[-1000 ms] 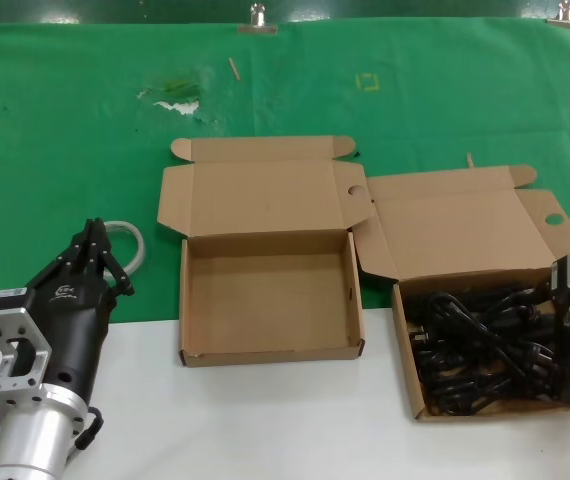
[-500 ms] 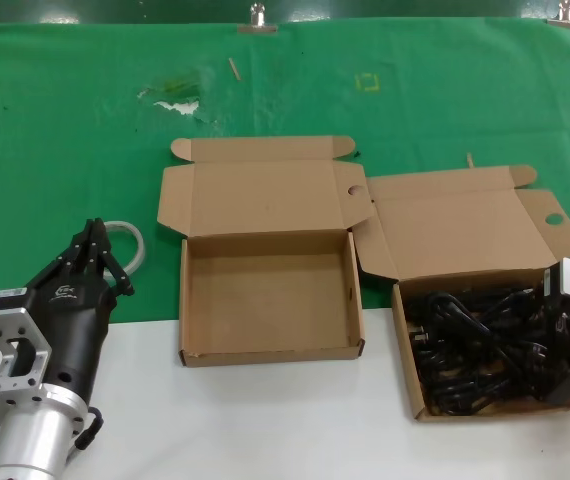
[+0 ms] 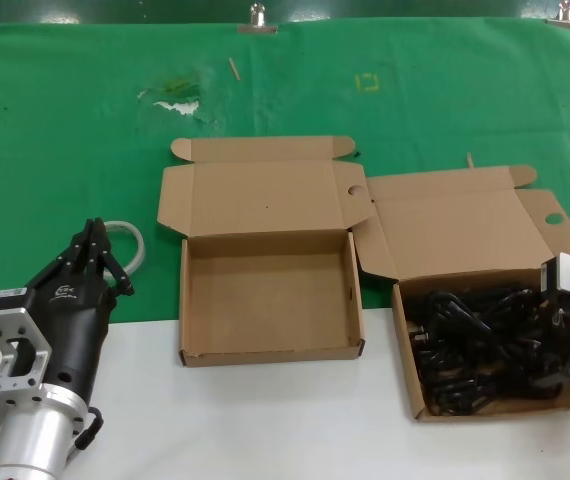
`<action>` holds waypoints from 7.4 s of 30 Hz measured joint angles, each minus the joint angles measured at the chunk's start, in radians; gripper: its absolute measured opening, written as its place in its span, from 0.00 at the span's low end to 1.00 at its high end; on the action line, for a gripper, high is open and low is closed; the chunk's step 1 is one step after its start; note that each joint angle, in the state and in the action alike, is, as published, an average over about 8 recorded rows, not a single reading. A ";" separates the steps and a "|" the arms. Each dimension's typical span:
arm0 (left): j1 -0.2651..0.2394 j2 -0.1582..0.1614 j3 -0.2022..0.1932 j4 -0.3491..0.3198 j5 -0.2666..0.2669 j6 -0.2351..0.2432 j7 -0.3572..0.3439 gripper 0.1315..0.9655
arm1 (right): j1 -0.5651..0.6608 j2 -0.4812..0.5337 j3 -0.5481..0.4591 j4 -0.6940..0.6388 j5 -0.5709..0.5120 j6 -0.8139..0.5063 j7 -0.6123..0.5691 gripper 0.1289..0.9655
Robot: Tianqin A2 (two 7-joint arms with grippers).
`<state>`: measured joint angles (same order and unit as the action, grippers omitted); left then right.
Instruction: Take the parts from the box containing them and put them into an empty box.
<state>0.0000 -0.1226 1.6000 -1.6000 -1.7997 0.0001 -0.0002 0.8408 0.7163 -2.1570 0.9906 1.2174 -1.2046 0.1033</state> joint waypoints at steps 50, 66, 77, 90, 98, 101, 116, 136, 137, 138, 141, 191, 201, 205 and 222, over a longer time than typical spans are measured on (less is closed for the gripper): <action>0.000 0.000 0.000 0.000 0.000 0.000 0.000 0.03 | 0.089 -0.001 0.036 0.055 0.043 -0.079 0.011 0.11; 0.000 0.000 0.000 0.000 0.000 0.000 0.000 0.03 | 0.353 -0.217 -0.001 -0.361 0.084 -0.107 -0.343 0.11; 0.000 0.000 0.000 0.000 0.000 0.000 0.000 0.03 | 0.523 -0.422 -0.009 -0.776 0.088 -0.053 -0.632 0.11; 0.000 0.000 0.000 0.000 0.000 0.000 0.000 0.03 | 0.555 -0.594 0.015 -0.950 0.097 0.058 -0.725 0.11; 0.000 0.000 0.000 0.000 0.000 0.000 0.000 0.03 | 0.533 -0.654 0.023 -0.967 0.095 0.113 -0.722 0.11; 0.000 0.000 0.000 0.000 0.000 0.000 0.000 0.03 | 0.521 -0.667 0.023 -0.971 0.092 0.137 -0.722 0.11; 0.000 0.000 0.000 0.000 0.000 0.000 0.000 0.03 | 0.475 -0.694 0.015 -0.978 0.072 0.230 -0.735 0.11; 0.000 0.000 0.000 0.000 0.000 0.000 0.000 0.03 | 0.450 -0.702 0.034 -0.976 0.080 0.262 -0.764 0.15; 0.000 0.000 0.000 0.000 0.000 0.000 0.000 0.03 | 0.451 -0.701 0.035 -0.976 0.081 0.261 -0.764 0.16; 0.000 0.000 0.000 0.000 0.000 0.000 0.000 0.03 | 0.451 -0.701 0.036 -0.976 0.082 0.260 -0.764 0.18; 0.000 0.000 0.000 0.000 0.000 0.000 0.000 0.03 | 0.453 -0.697 0.039 -0.975 0.084 0.255 -0.767 0.21; 0.000 0.000 0.000 0.000 0.000 0.000 0.000 0.57 | 0.077 -0.593 0.221 -0.493 0.259 0.497 -0.574 1.00; 0.000 0.000 0.000 0.000 0.000 0.000 0.000 0.81 | -0.098 -0.559 0.285 -0.281 0.321 0.633 -0.484 1.00; 0.000 0.000 0.000 0.000 0.000 0.000 0.000 0.84 | -0.168 -0.546 0.310 -0.198 0.345 0.686 -0.448 1.00; 0.000 0.000 0.000 0.000 0.000 0.000 0.000 0.99 | -0.466 -0.489 0.420 0.159 0.450 0.915 -0.296 1.00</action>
<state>0.0000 -0.1225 1.6000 -1.6000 -1.7998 0.0000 -0.0002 0.3750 0.2278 -1.7374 1.1501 1.6678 -0.2892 -0.1925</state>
